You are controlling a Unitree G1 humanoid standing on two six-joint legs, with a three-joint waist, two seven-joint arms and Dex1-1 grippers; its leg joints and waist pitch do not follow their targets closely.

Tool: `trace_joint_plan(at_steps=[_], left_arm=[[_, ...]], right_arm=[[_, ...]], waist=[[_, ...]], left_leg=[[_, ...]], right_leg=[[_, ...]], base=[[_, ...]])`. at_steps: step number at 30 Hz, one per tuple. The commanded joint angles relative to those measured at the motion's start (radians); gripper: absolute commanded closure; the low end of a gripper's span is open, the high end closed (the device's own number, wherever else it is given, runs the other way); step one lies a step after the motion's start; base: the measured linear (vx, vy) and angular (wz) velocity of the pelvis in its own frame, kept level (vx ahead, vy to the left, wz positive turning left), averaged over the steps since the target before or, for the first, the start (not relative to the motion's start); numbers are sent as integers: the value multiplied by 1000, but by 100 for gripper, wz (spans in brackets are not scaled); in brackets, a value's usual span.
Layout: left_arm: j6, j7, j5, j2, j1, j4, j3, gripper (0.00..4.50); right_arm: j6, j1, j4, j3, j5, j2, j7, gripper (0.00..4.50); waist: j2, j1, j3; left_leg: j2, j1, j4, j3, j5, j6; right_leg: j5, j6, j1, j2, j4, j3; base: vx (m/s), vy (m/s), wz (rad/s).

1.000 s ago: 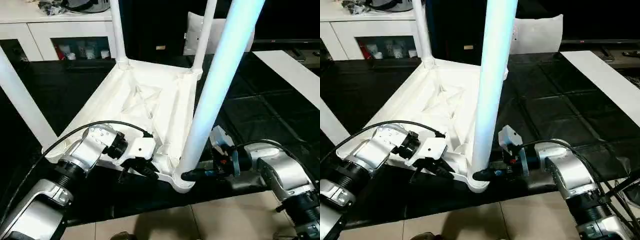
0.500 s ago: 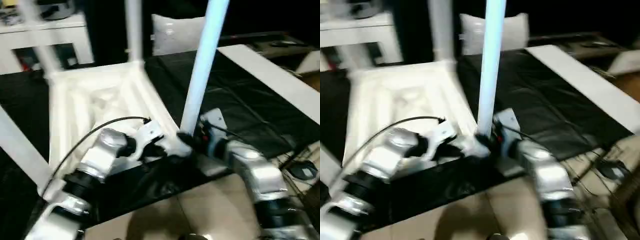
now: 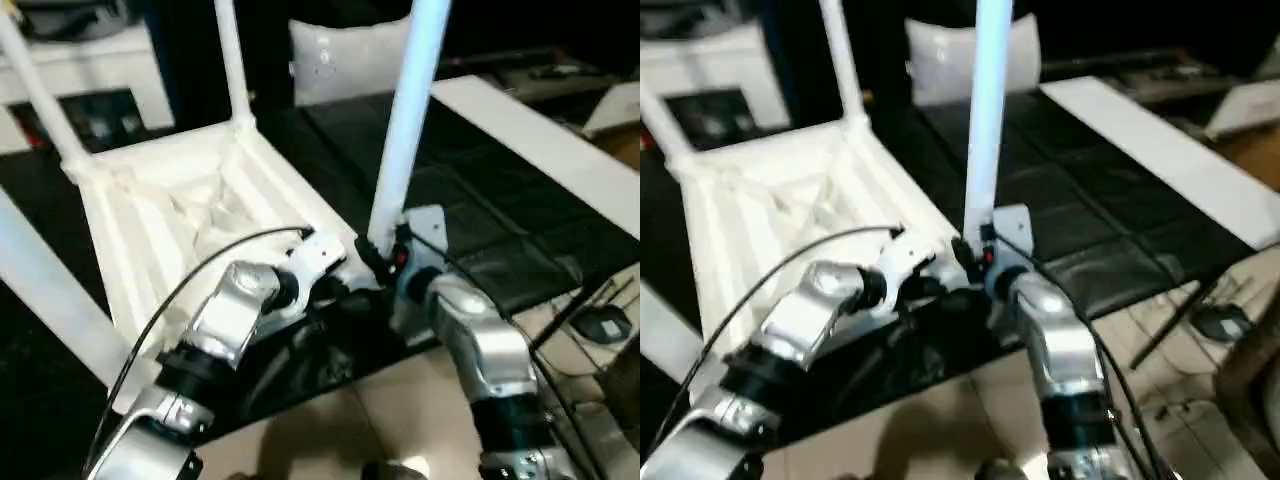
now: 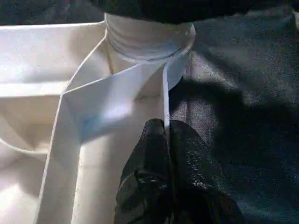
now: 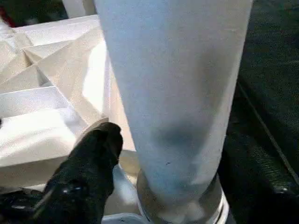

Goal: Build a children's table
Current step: Rotate leg to tighten

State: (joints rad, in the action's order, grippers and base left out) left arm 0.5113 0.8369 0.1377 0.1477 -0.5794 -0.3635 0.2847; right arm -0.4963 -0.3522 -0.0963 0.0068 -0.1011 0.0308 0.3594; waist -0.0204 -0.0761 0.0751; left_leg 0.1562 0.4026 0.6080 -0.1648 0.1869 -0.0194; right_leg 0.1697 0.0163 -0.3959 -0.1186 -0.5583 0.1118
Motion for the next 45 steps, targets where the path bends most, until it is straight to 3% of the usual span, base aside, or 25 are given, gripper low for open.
trace_joint_plan(at_steps=[1, 4, 5, 6, 7, 8, 10, 13, 15, 18, 19, 21, 22, 25, 28, 29, 33, 45], left_arm=[[-62, 40, -29, 13, -33, 52, 10, 450], [-98, 108, -38, 67, -23, 41, 19, 450], [-141, 158, -41, 98, -18, 37, 30, 450], [-151, 169, -42, 104, -17, 37, 33, 450], [-152, 181, -43, 113, -17, 35, 34, 450], [-152, 181, -43, 113, -17, 35, 34, 450], [-206, 278, -48, 167, -25, 21, 61, 450], [-255, 365, -63, 203, -32, 12, 92, 450], [-326, 440, -76, 223, -39, -3, 115, 450], [-394, 506, -67, 249, -53, -31, 142, 450], [-400, 512, -65, 252, -56, -36, 145, 450], [-438, 547, -58, 262, -69, -60, 158, 450], [-455, 573, -60, 270, -74, -66, 167, 450], [-500, 644, -76, 285, -82, -73, 185, 450], [-537, 692, -79, 285, -94, -89, 203, 450], [-538, 692, -79, 284, -94, -90, 203, 450], [-585, 708, -64, 273, -121, -138, 222, 450], [-635, 734, -64, 254, -160, -201, 229, 450]], right_arm=[[10, 6, 43, 37, -56, 17, 89, 100], [22, 26, 59, 28, -80, 102, 200, 87], [37, 34, 63, 29, -91, 152, 269, 70], [42, 36, 64, 30, -92, 161, 282, 70], [42, 37, 65, 32, -98, 180, 310, 47], [42, 37, 65, 32, -98, 180, 310, 42], [73, 41, 56, 60, -104, 287, 465, 32], [113, 32, 29, 84, -94, 360, 553, 8], [144, 20, 5, 98, -110, 402, 638, 8], [167, 8, -7, 119, -129, 435, 734, 8], [170, 6, -10, 122, -134, 440, 749, 8], [184, -3, -24, 135, -154, 458, 817, 8], [196, -9, -36, 142, -160, 465, 844, 8], [211, -24, -66, 150, -174, 470, 894, 34], [208, -42, -93, 168, -187, 477, 968, 57], [208, -43, -93, 169, -186, 477, 970, 62], [235, -56, -112, 216, -168, 491, 1025, 102], [214, -80, -131, 248, -188, 475, 1087, 201]], waist=[[7, 3, -78], [8, 18, -82], [7, 30, -85], [7, 33, -85], [-1, 43, -87], [3, 44, -88], [4, 63, -91], [1, 84, -95], [8, 90, -94], [4, 110, -90], [13, 111, -89], [8, 117, -86], [12, 119, -85], [10, 128, -85], [13, 131, -87], [18, 134, -88], [19, 140, -89], [20, 147, -92]], left_leg=[[68, -23, -100, 38, 426, -21], [64, -27, -85, 19, 356, 29], [65, -24, -82, 18, 321, 40], [67, -21, -83, 17, 297, 46], [69, -24, -82, 15, 262, 53], [69, -24, -80, 13, 247, 57], [69, -24, -74, 10, 202, 80], [71, -28, -69, 5, 118, 103], [71, -29, -67, 1, 115, 112], [74, -38, -71, 0, 176, 88], [77, -38, -73, -2, 182, 83], [79, -40, -76, -1, 219, 64], [81, -43, -78, -2, 240, 46], [82, -47, -81, -5, 263, 22], [82, -47, -80, -10, 265, 17], [83, -48, -80, -11, 257, 18], [83, -44, -79, -12, 240, 19], [84, -44, -77, -12, 227, 26]], right_leg=[[288, 156, 41, -43, 58, -44], [334, 172, 33, -50, 63, -59], [321, 174, 37, -51, 60, -61], [300, 175, 39, -50, 56, -63], [253, 189, 37, -47, 49, -63], [227, 197, 35, -45, 46, -64], [156, 225, 40, -44, 31, -66], [53, 259, 43, -42, 14, -67], [51, 272, 44, -43, 14, -67], [145, 257, 40, -42, 24, -67], [156, 254, 40, -43, 24, -68], [214, 239, 38, -44, 28, -67], [246, 230, 34, -44, 32, -68], [274, 217, 30, -45, 34, -71], [265, 221, 29, -44, 31, -71], [258, 223, 29, -44, 27, -72], [261, 217, 31, -47, 27, -74], [257, 224, 32, -47, 26, -73]], base=[[0, 0, 0], [0, 0, 0], [0, 0, 0], [0, 0, 0], [0, 0, 0], [0, 0, 0], [0, 0, 0], [0, 0, 0], [0, 0, 0], [0, 0, 0], [0, 0, 0], [0, 0, 0], [0, 0, 0], [0, 0, 0], [0, 0, 0], [0, 0, 0], [0, 0, 0], [0, 0, 0]])
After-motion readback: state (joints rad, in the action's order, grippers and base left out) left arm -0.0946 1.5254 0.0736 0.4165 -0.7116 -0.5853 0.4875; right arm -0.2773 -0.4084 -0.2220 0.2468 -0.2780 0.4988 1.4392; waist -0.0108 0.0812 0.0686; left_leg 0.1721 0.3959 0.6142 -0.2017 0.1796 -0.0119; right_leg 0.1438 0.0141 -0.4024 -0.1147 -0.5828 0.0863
